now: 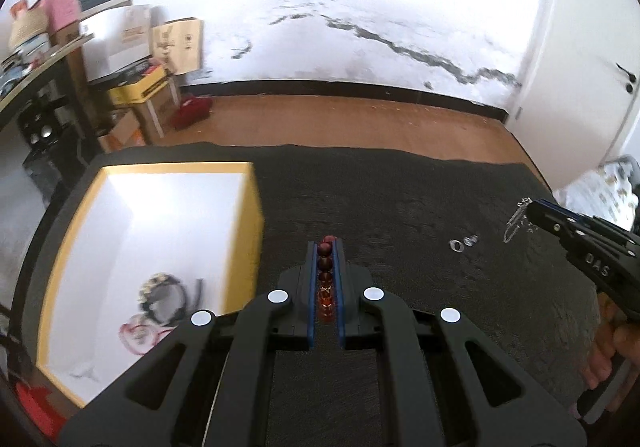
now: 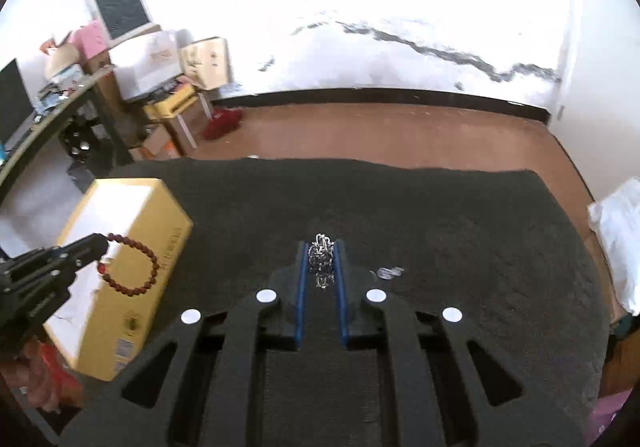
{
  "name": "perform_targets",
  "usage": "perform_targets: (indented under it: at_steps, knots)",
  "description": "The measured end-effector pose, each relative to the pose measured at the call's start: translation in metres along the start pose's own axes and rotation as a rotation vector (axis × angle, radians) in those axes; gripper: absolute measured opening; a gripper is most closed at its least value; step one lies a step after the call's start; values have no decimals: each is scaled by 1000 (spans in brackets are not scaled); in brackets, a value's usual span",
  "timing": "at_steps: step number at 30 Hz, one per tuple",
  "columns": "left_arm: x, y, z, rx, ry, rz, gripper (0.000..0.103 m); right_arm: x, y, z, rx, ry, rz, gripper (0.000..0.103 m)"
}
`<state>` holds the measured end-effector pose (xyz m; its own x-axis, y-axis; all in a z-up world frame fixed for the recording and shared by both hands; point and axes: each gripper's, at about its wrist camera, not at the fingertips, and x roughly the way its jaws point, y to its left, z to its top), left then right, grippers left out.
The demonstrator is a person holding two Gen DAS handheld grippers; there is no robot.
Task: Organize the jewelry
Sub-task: 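Carry the bracelet into the box with the left tool while the right tool carries the chain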
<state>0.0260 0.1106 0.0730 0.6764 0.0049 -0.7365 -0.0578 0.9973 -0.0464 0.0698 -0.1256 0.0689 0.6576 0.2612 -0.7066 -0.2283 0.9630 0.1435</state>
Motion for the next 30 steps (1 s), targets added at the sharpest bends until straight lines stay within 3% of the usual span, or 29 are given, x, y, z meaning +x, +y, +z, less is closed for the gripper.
perform_targets:
  at_steps: [8,17,21,30]
  knots:
    - [-43,74,-2,-70,-24,143,7,-10,84,19,-85,-24,116,13]
    - [-78,154,-16,-155,-25,289,7,2,165,17,-168,-7,218,13]
    - [-62,182,-30,-206,27,322,7,15,188,13,-193,17,239,13]
    - [14,218,-73,-314,152,319,7,38,208,0,-222,62,240,13]
